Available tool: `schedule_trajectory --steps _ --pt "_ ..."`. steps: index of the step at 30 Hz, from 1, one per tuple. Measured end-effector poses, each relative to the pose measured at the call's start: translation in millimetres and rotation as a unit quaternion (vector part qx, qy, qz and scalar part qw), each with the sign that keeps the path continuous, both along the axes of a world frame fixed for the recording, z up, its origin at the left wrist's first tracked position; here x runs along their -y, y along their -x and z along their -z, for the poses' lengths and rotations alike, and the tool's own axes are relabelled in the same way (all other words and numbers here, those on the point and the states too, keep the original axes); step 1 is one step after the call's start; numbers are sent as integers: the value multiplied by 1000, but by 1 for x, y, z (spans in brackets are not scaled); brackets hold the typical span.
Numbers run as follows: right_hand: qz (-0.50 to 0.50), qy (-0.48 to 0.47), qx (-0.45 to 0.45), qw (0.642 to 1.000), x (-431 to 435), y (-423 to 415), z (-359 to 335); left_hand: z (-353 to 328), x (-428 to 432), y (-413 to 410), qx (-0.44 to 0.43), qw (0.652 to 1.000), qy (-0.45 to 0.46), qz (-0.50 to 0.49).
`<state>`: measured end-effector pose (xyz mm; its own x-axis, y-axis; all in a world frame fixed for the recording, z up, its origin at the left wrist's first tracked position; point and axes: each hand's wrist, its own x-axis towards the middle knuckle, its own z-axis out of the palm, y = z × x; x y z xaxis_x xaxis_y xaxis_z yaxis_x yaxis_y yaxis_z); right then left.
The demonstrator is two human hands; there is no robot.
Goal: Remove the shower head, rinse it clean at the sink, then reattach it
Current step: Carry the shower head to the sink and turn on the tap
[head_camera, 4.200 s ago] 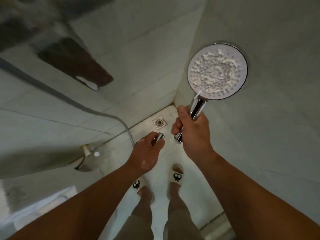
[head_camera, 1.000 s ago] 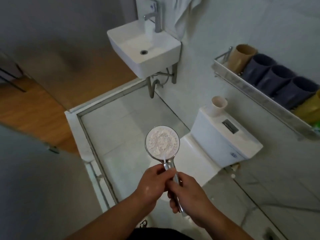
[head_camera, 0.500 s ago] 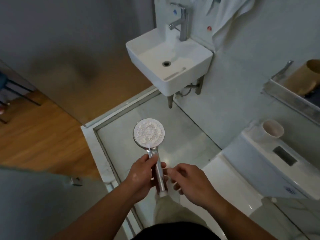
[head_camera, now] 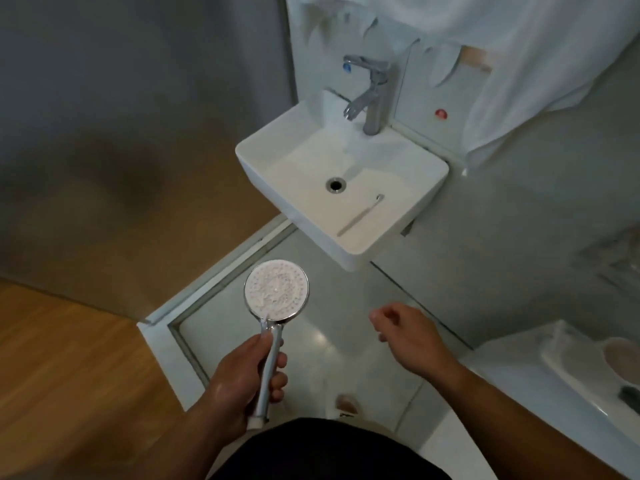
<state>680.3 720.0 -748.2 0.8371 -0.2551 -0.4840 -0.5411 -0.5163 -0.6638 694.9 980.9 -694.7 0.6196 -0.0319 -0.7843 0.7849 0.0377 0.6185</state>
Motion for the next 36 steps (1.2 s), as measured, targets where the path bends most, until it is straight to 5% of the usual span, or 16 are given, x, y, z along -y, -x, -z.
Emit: schedule_trajectory --steps 6,18,29,36 --pt "97 3 25 995 -28 -100 0 11 -37 -126 -7 998 19 63" --pt "365 -37 18 930 -95 -159 -1 11 -61 -353 -9 968 31 249" --pt "327 0 66 943 -10 -283 -15 31 37 -440 -48 945 10 323" --pt "255 115 226 933 61 -391 -70 53 87 -469 -63 934 -21 350"
